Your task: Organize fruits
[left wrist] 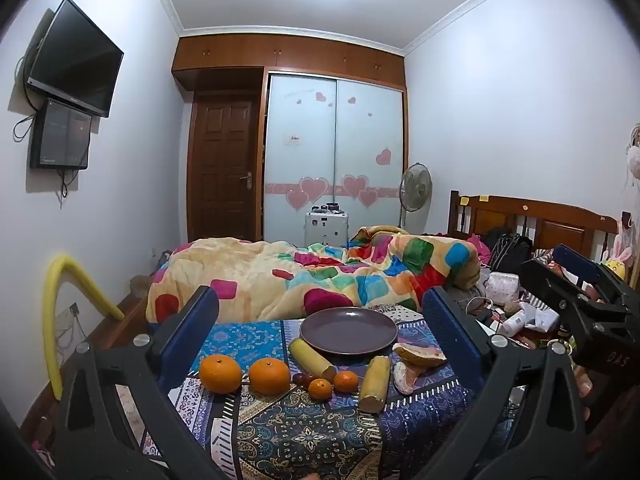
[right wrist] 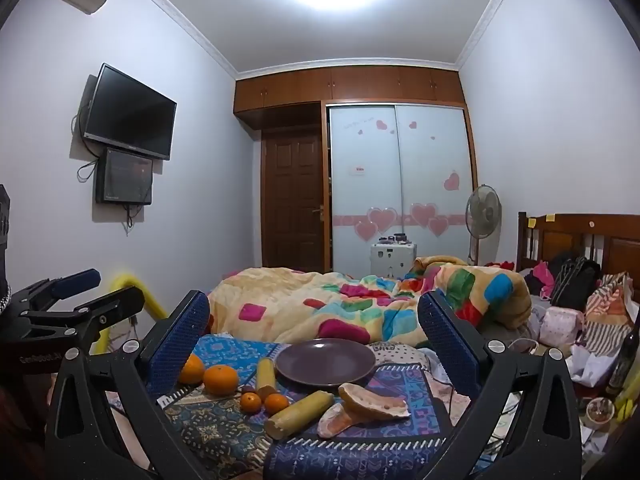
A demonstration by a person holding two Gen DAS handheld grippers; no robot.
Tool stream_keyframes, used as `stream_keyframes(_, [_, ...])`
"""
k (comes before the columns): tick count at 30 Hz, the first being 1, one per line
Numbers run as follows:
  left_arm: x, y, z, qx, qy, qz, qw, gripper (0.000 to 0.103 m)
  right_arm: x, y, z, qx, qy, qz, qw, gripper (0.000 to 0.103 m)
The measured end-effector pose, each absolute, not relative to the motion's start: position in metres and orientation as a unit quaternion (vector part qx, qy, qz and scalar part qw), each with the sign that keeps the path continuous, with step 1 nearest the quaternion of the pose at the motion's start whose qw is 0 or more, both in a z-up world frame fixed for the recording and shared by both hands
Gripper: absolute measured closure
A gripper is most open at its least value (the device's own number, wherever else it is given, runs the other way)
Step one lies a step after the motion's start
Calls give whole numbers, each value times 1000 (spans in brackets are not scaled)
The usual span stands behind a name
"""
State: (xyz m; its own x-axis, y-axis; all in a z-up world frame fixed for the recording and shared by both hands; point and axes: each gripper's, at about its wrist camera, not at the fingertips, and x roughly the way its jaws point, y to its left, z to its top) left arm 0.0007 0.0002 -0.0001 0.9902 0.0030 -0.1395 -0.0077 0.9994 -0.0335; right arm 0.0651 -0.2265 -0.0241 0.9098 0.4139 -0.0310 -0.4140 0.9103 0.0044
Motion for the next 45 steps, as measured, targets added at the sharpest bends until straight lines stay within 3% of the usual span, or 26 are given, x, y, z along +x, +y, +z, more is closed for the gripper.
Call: stream_keyframes(45, [2,6,2,-22,65,7,998,0,66,-220,-24,6,22,215,976,0])
